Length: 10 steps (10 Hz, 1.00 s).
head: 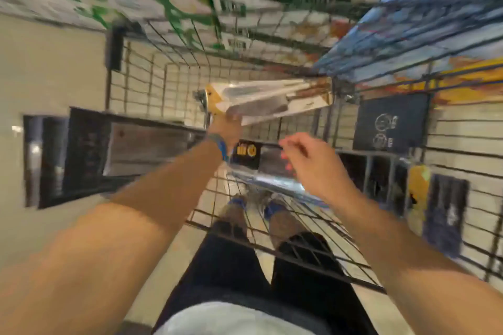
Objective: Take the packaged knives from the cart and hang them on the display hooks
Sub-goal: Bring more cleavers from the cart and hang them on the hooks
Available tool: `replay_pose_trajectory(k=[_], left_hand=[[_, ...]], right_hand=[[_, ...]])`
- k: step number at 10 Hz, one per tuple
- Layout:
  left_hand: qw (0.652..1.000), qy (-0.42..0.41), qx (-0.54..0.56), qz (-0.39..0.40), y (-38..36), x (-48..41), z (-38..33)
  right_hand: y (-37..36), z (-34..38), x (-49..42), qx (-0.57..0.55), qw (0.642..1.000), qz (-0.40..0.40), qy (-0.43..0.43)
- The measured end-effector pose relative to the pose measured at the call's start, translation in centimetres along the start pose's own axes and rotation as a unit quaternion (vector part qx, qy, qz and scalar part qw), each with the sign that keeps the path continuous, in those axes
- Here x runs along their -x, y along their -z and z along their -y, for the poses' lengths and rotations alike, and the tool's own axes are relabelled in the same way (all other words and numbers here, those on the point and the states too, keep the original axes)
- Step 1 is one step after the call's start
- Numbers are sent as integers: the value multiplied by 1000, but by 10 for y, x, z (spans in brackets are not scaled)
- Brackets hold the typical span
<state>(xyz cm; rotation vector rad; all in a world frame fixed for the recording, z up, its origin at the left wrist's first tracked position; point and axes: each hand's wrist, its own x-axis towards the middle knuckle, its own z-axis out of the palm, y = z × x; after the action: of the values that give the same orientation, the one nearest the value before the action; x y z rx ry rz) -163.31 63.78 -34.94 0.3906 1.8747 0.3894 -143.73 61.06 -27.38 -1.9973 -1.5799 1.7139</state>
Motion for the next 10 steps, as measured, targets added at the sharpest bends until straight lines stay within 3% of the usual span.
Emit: replay_pose_trajectory(k=[1,3,4,5,6,7,8,10], left_hand=[[992,0,-85,-91,-23,-79,13],[984,35,-156,-78,-22,-157,23],[967,26,-215,-137,-24,-162,24],[963,16,-199,-180,-21,-171,30],[963,7,-203,-174,-16,-176,34],[967,-4,-182,-179,-16,-179,38],[979,-24,-90,-183,-27,-175,41],[982,19,52,-183,-31,-150,54]], right_hand=[[-10,-3,-46,67,997,14,36],[-24,-15,-148,205,978,26,34],[-31,-25,-191,351,934,32,60],[-45,-30,-224,477,871,29,111],[-57,-32,-241,535,835,37,120],[-72,-39,-252,577,808,17,120],[-86,-49,-260,602,786,-46,131],[-78,-47,-264,632,763,-55,126]])
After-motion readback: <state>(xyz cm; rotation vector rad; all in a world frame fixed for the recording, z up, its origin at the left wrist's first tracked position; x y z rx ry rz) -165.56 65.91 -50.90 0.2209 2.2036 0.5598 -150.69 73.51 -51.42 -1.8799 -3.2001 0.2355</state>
